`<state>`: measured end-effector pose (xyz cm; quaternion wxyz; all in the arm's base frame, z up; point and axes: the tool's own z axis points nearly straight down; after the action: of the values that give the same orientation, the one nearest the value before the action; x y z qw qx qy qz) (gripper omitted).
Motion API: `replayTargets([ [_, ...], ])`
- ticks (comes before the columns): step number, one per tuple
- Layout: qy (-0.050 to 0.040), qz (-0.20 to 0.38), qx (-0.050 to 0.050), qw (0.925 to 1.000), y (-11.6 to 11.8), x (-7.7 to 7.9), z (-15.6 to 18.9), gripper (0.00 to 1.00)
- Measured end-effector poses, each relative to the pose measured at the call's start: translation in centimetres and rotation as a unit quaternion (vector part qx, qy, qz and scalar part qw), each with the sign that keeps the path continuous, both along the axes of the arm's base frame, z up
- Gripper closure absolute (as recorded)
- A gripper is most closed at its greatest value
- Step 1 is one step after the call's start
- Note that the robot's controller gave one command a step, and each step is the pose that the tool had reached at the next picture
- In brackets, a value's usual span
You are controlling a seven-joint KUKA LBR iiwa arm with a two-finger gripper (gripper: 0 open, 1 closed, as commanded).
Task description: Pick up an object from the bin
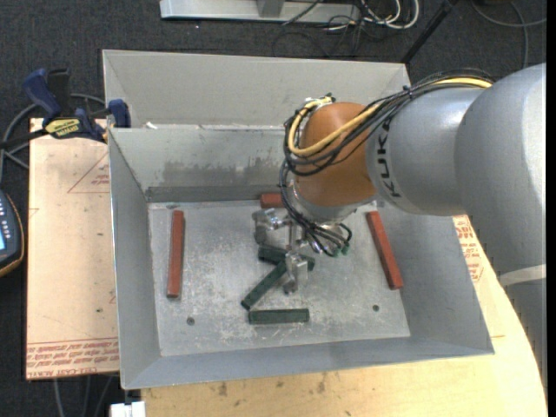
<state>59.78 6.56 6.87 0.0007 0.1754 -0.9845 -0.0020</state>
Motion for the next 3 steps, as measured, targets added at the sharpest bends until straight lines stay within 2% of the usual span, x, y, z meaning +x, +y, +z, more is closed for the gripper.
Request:
replayTargets([
  [1,-0.0020,-0.003,-0.001,1.0000,-0.4,0.2,0.2,1.00],
  [2,-0.0042,0.191,0.000,0.9815,6.0,3.1,0.2,1.00],
  [3,-0.0051,0.353,-0.002,0.9356,0.7,3.2,6.0,1.00],
])
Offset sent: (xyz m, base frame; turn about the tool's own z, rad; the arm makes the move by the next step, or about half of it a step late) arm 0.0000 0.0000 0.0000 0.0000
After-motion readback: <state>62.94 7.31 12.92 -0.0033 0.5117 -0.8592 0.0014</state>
